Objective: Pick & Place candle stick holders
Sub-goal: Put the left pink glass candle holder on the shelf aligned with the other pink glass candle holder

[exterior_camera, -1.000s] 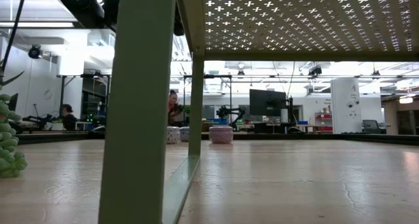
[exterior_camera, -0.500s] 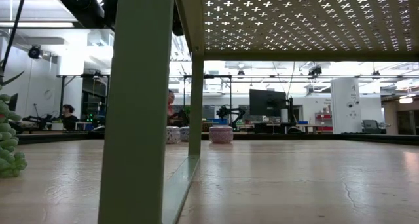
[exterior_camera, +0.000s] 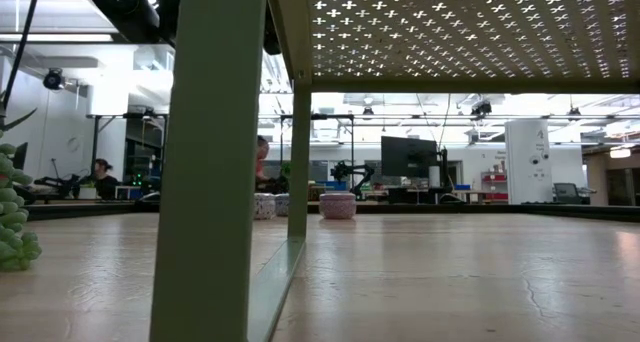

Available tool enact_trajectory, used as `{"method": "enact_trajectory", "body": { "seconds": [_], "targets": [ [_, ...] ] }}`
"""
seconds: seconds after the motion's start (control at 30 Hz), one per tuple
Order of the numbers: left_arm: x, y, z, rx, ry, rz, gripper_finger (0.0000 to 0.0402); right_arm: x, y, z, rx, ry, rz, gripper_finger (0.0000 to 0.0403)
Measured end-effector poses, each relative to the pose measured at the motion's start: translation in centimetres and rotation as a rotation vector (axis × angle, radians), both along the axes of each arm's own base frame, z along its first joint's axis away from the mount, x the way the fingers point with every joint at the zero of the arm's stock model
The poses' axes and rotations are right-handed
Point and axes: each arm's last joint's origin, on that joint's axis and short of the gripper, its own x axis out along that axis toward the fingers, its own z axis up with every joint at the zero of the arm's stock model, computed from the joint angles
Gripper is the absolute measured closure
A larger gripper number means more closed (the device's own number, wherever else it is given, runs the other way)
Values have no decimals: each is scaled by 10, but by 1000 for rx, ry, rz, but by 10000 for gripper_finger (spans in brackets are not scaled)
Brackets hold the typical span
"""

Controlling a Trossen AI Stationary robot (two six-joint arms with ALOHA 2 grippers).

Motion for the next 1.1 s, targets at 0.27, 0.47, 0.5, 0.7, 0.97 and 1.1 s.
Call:
{"method": "enact_trajectory", "body": {
  "seconds": [0.27, 0.47, 0.5, 0.7, 0.97, 1.1],
  "targets": [
    [0, 0, 0, 0, 0, 0, 307, -5, -12, 11, 21, -35, -22, 392],
    [0, 0, 0, 0, 0, 0, 307, -5, -24, 16, -3, -43, -42, 392],
    [0, 0, 0, 0, 0, 0, 307, -5, -25, 16, -8, -42, -44, 392],
    [0, 0, 0, 0, 0, 0, 307, -2, -35, 17, -38, -38, -65, 392],
    [0, 0, 0, 0, 0, 0, 307, 6, -49, 20, -104, -40, -74, 392],
    [0, 0, 0, 0, 0, 0, 307, 10, -58, 21, -134, -38, -89, 392]
  ]
}}
